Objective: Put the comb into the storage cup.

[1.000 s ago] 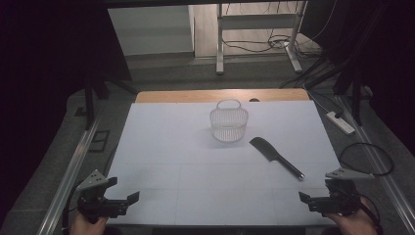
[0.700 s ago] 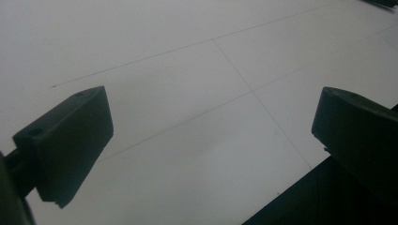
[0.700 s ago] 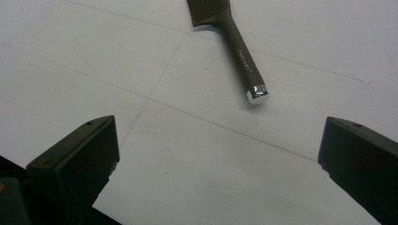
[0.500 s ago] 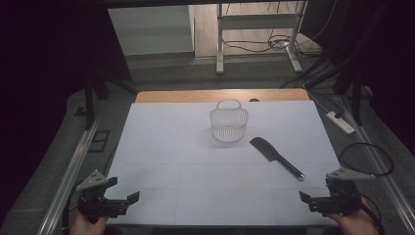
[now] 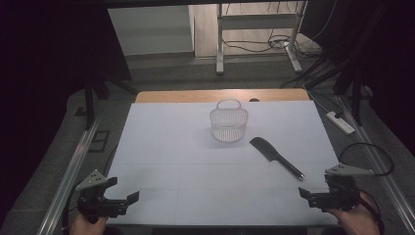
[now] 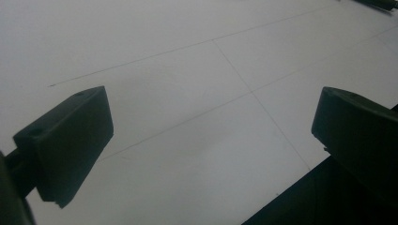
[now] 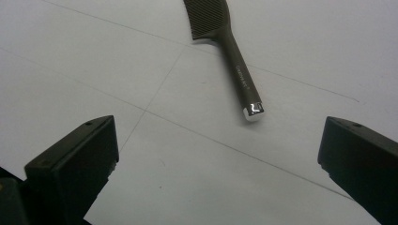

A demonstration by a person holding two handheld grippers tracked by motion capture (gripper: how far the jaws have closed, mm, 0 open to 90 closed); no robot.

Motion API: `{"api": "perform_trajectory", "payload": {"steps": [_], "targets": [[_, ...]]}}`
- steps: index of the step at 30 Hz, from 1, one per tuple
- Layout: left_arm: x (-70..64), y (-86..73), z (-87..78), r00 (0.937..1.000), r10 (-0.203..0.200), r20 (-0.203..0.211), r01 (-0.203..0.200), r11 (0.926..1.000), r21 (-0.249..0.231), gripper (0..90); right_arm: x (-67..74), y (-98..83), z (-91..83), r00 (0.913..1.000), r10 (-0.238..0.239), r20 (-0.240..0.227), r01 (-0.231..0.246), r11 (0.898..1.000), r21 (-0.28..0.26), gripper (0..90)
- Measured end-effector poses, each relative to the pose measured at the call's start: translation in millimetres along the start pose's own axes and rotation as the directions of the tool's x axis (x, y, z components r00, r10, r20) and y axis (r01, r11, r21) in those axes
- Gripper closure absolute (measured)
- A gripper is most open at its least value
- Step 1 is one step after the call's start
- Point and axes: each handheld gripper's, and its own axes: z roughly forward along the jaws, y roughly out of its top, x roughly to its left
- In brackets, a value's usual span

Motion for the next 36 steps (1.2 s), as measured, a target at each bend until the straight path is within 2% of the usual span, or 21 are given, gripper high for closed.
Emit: {"api": "perform_trajectory", "payload": {"steps": [3,7,13,16,18,36], "targets": [[0.1,0.0,0.0,1.0,-0.001,0.001,0.001,1.0,0.0,0.0,-0.4,1.9,1.9,1.0,-0.003,-0.009,0.003,1.0,0.005,0.0],[0.1,0.2,0.3,1.0,-0.002,0.001,0.002,1.0,0.001,0.0,-1.9,9.4,6.4,0.9987,-0.005,-0.05,0.006,1.0,0.015,0.0],[0.4,0.2,0.2,1.0,-0.004,0.002,0.004,1.0,0.001,0.0,-3.0,15.4,10.5,0.999,-0.002,-0.045,0.003,1.0,0.01,0.0],[0.6,0.2,0.3,1.0,-0.006,0.003,0.006,1.0,0.0,0.0,-3.8,18.1,11.4,0.9981,-0.016,-0.06,0.015,1.0,-0.006,0.0],[0.7,0.1,0.2,1.0,-0.006,0.003,0.006,1.0,0.0,0.0,-4.2,19.7,12.2,0.9977,-0.02,-0.065,0.021,1.0,0.005,0.0],[0.8,0.2,0.4,1.0,-0.005,0.006,0.005,1.0,0.001,0.0,-11.2,32.3,24.9,0.999,-0.022,-0.039,0.024,0.999,0.038,0.0]]}}
